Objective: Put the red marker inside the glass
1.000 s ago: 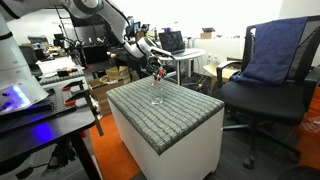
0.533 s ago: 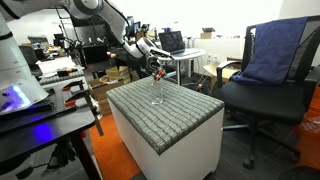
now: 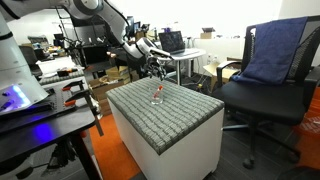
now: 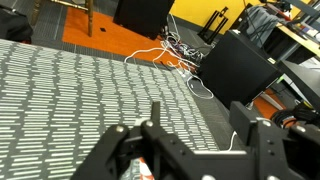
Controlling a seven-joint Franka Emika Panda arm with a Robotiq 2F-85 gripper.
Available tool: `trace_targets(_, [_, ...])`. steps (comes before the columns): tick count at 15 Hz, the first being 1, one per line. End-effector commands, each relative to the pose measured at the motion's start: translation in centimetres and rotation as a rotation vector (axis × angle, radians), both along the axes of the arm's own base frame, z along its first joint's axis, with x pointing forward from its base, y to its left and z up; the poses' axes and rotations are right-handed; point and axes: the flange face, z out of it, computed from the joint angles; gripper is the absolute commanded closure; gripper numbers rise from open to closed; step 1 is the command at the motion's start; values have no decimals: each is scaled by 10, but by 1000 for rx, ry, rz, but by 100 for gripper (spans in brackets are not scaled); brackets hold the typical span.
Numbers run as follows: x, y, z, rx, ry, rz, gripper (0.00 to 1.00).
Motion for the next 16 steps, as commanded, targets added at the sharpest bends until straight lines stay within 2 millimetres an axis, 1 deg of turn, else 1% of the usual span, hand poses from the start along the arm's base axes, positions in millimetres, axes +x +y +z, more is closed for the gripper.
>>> trace_targets(1, [5,1,7,-7,-4,-3,0])
trace_targets(4, [7,-2,15,-16,-18,-12,0])
trace_targets(6, [10,-6,25,-18,-41,-21,0])
trace_targets(9, [15,-15,46,-15,-78,-41,0])
trace_targets(16, [25,-35,104,-11,-179,-78,0])
